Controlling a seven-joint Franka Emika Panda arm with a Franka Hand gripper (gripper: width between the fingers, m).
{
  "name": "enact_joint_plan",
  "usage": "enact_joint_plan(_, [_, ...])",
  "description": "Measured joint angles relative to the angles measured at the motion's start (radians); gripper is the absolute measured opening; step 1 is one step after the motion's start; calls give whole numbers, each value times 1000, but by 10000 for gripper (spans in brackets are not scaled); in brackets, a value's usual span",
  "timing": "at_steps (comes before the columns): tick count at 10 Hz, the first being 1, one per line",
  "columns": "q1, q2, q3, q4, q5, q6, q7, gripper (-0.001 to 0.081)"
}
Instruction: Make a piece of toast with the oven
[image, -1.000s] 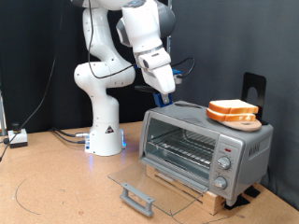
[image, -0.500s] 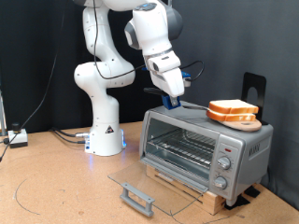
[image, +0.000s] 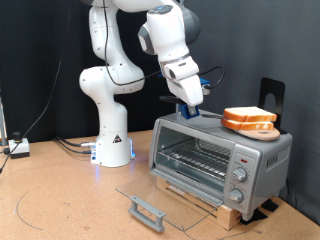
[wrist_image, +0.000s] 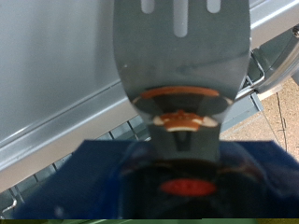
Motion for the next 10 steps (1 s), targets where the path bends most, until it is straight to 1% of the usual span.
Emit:
enact_joint_plan(2, [0, 14, 7, 9, 3, 0, 9, 395])
enact_joint_plan(4, [8, 26, 11, 15, 24, -4, 9, 395])
enact_joint_plan(7, [39, 41, 27, 24, 51, -6, 9, 395])
enact_joint_plan(10, [61, 47, 61, 27, 78, 4, 16, 395])
